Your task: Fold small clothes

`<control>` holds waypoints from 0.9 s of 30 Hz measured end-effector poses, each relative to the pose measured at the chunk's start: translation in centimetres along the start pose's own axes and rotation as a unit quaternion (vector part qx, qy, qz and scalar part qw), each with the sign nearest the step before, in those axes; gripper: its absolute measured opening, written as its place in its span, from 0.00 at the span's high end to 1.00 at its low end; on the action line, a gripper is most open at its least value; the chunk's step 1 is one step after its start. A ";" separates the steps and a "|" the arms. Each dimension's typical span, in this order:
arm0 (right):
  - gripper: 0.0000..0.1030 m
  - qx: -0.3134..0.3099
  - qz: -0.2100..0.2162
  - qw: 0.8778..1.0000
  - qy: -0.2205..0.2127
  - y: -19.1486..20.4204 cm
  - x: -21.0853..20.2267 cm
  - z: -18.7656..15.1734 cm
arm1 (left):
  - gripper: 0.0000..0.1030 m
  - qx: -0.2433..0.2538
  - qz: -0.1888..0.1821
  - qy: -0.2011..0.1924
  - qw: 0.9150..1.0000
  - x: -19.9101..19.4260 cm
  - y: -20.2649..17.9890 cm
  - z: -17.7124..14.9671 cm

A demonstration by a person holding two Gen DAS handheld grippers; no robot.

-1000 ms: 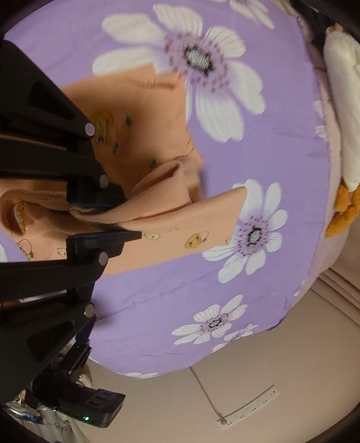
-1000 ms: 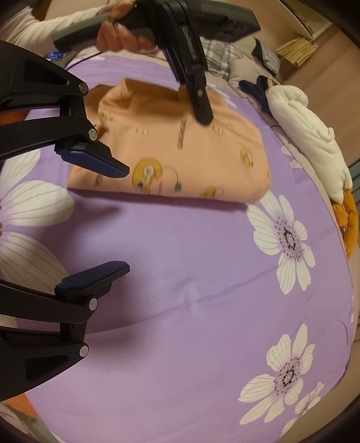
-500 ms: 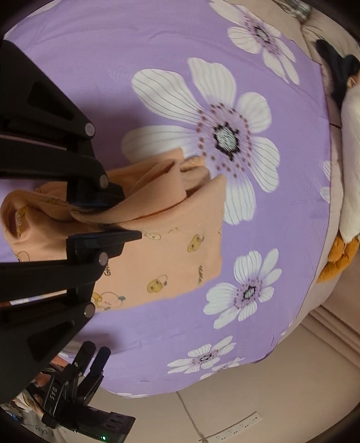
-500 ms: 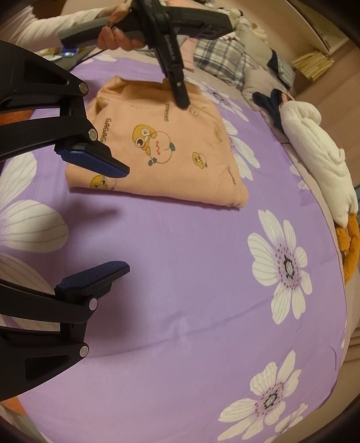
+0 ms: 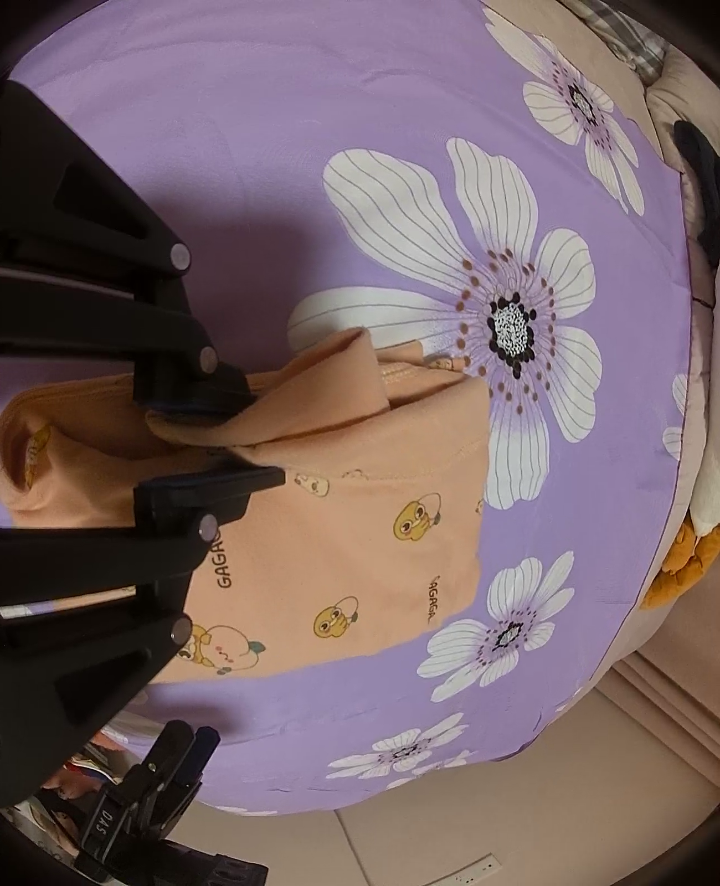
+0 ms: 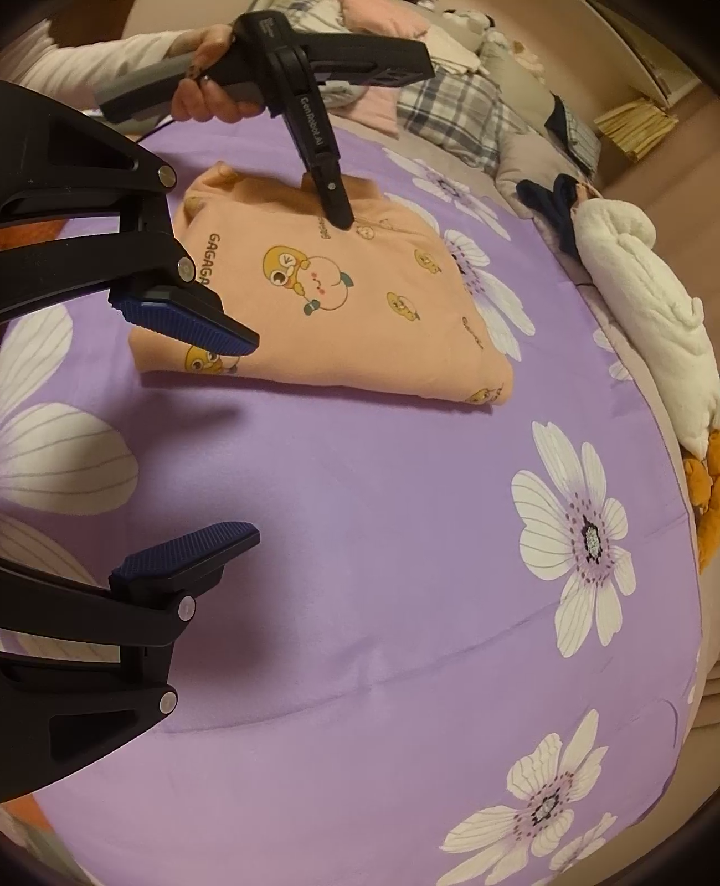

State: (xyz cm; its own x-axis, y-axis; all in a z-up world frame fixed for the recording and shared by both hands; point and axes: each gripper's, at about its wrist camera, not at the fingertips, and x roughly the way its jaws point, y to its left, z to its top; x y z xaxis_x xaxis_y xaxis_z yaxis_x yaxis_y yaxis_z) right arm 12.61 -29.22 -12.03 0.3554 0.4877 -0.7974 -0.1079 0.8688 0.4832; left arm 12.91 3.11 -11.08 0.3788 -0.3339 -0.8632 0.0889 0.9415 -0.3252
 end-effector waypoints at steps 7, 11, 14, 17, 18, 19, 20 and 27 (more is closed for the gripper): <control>0.39 0.002 -0.009 1.000 -0.007 -0.1 -0.4 0.1 | 0.74 0.002 0.004 -0.002 1.000 -1.6 0.2 -0.7; 0.39 0.005 -0.013 1.000 -0.008 -0.2 -0.3 0.2 | 0.48 -0.006 0.009 -0.008 1.000 -2.5 0.8 -1.4; 0.39 0.004 -0.018 1.000 -0.006 0.0 -0.1 0.2 | 0.34 -0.012 0.034 -0.022 0.999 -3.2 1.3 -2.0; 0.34 0.002 -0.019 1.000 -0.004 0.1 0.0 0.3 | 0.19 -0.021 0.034 -0.026 0.999 -3.6 1.9 -2.7; 0.26 0.002 -0.018 1.000 -0.004 0.2 0.1 0.3 | 0.16 -0.027 0.027 -0.026 0.999 -3.6 2.1 -3.0; 0.23 0.002 -0.017 1.000 -0.005 0.2 0.2 0.3 | 0.14 -0.032 0.020 -0.025 0.999 -3.6 2.2 -3.2; 0.19 0.003 -0.015 1.000 -0.005 0.2 0.3 0.3 | 0.11 -0.036 0.013 -0.025 0.999 -3.5 2.2 -3.3; 0.18 0.007 0.001 1.000 0.011 1.0 2.3 1.0 | 0.10 -0.037 -0.024 0.004 0.999 -1.4 1.5 -3.9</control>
State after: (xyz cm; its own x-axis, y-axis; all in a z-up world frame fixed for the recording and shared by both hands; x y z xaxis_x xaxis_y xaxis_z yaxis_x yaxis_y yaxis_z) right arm 14.27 -27.29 -12.98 0.3354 0.4918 -0.8035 -0.0949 0.8662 0.4905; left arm 8.93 4.75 -11.89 0.3685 -0.3787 -0.8490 0.0374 0.9186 -0.3935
